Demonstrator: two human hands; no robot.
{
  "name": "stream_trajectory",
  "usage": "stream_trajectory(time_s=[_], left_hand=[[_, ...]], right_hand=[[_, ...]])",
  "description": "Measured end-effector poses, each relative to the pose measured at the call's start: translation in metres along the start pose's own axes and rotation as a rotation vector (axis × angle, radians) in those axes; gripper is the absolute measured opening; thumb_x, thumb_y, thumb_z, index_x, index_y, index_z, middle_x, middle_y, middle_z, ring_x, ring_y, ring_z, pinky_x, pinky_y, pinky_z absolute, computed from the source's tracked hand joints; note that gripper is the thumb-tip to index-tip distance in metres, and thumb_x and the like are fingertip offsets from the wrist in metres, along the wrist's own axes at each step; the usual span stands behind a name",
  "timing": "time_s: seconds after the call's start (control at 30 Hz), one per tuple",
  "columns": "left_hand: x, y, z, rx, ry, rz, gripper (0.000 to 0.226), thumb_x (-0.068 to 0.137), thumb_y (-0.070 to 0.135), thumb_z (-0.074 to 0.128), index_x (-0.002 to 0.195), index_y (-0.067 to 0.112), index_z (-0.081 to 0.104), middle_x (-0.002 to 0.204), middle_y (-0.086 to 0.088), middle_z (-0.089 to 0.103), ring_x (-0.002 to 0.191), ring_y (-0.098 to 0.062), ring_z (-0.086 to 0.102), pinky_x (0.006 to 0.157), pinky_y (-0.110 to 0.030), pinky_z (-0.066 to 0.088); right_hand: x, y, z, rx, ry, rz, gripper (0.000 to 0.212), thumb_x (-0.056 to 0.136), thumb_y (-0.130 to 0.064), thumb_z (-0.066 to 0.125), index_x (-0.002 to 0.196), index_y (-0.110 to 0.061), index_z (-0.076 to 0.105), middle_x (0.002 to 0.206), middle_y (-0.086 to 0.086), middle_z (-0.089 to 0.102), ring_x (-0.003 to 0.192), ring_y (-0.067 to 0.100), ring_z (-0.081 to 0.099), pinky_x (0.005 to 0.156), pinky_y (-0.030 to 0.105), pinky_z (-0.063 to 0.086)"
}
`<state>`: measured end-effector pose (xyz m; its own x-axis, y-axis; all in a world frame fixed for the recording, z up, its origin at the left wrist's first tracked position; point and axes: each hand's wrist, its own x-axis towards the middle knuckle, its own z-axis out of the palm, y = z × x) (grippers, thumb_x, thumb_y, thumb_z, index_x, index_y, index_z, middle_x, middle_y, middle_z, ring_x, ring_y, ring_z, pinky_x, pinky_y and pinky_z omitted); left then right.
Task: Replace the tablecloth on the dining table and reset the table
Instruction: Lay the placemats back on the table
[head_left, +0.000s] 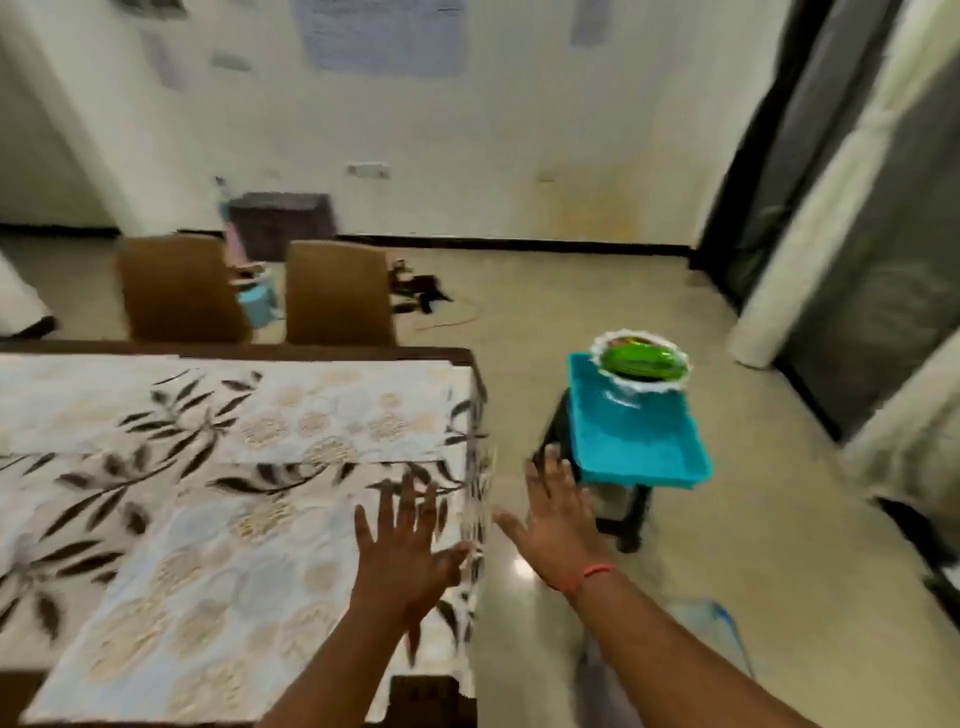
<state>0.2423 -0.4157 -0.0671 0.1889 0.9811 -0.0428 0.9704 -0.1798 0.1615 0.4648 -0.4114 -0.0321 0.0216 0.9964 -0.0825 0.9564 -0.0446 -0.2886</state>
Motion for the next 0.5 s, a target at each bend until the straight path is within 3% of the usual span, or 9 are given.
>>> stream_trajectory(time_s=[0.13,0.33,0.5], left_hand=[[0.006,0.099,0.009,0.042,0.002,0.198,0.089,0.089,0.081,0.013,0.158,0.025,0.019,0.166,-0.008,0.001,0.153,-0.032,-0.002,0.116,-0.064,0.007],[-0.044,0.241,0.041,0.076,-0.111,0.457,0.09,0.087,0.082,0.004,0.158,0.027,0.009,0.166,-0.008,0.003,0.153,-0.033,0.003,0.116,-0.065,0.013],[-0.125,0.351,0.077,0.063,-0.203,0.608,0.088,0.09,0.078,0.012,0.156,0.023,0.029,0.163,-0.011,0.021,0.149,-0.038,0.02,0.111,-0.068,0.024]], right_hand=[[-0.066,0.088,-0.025,0.005,0.071,0.224,0.104,0.073,-0.088,0.002,0.158,-0.028,-0.001,0.165,0.005,-0.016,0.153,0.03,-0.005,0.12,0.056,0.01],[-0.2,0.205,-0.032,0.076,0.097,0.483,0.106,0.071,-0.09,0.004,0.158,-0.029,0.002,0.166,0.003,-0.012,0.153,0.028,-0.003,0.12,0.054,0.01],[-0.317,0.294,-0.027,0.067,0.079,0.619,0.1,0.074,-0.083,0.006,0.158,-0.03,0.001,0.166,0.002,-0.012,0.153,0.027,-0.003,0.12,0.053,0.011]])
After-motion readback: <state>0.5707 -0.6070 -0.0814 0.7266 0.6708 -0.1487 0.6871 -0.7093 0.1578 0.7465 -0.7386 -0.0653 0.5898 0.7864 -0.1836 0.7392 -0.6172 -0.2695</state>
